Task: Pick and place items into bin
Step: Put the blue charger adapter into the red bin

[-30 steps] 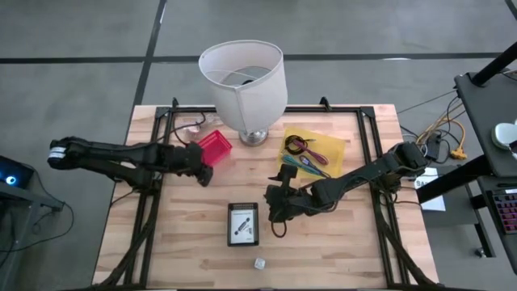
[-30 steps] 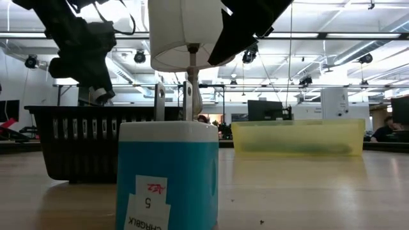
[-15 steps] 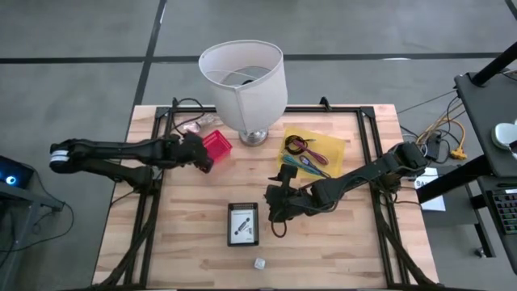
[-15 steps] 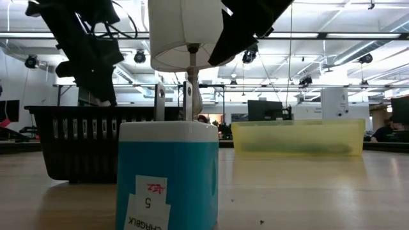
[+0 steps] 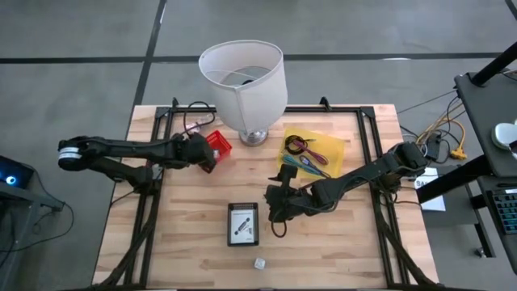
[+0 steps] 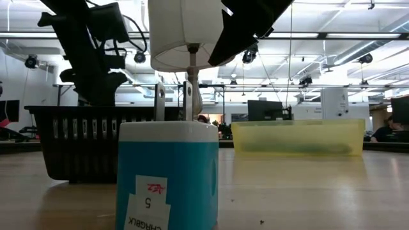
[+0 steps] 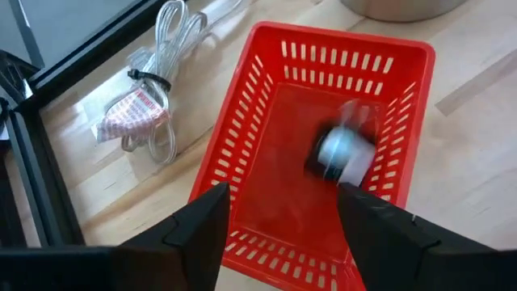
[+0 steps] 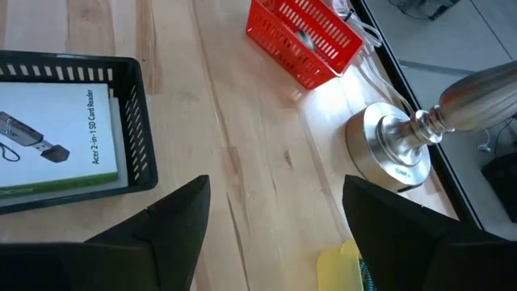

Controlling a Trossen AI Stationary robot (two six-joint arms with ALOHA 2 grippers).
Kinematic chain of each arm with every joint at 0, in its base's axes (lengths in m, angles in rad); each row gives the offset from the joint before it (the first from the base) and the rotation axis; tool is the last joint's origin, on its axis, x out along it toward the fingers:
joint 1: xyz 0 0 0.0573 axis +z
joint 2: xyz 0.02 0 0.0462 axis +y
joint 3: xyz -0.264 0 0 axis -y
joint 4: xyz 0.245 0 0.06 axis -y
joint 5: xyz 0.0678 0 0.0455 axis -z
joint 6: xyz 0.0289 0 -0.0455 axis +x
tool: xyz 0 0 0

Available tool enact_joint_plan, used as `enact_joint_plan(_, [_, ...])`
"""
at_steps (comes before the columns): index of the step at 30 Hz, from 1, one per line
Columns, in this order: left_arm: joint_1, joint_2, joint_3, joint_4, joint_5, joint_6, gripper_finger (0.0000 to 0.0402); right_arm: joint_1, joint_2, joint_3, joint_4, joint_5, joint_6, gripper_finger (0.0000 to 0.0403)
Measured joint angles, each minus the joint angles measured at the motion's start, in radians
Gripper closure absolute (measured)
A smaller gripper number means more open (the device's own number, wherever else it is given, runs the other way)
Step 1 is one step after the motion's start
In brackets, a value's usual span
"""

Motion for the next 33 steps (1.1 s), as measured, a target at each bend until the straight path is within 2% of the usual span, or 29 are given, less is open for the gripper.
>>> enact_joint_plan(3, [0.0,-0.004,0.0,-0.001,0.022,0.0,0.0186,0.0,0.0,0.0,0.001,-0.01,0.0,0.014])
enact_joint_plan(6, [-0.003,-0.023,0.008,0.0,0.054,0.0,0.0185,0.0,-0.001,0.013,-0.001,-0.104,0.033,0.0144])
enact_joint_plan(9, [-0.016,-0.064,0.015,0.0,0.069,-0.002,0.0185,0.0,-0.002,0.045,0.025,-0.253,0.15,0.0148])
enact_joint_plan(14, [-0.042,-0.155,0.02,0.027,0.073,-0.002,0.0184,0.002,0.002,0.045,0.148,-0.572,0.258,0.0152])
enact_joint_plan(18, [-0.042,-0.226,0.02,0.062,0.072,-0.002,0.0184,0.03,0.011,0.033,0.232,-0.721,0.275,0.0149])
enact_joint_plan(29, [-0.042,-0.31,0.018,0.106,0.073,-0.002,0.0184,0.131,0.043,-0.02,0.241,-0.748,0.089,0.0135])
enact_joint_plan(33, [-0.042,-0.307,0.018,0.103,0.096,0.005,0.0184,0.169,0.101,-0.021,0.348,-0.786,-0.014,0.0129])
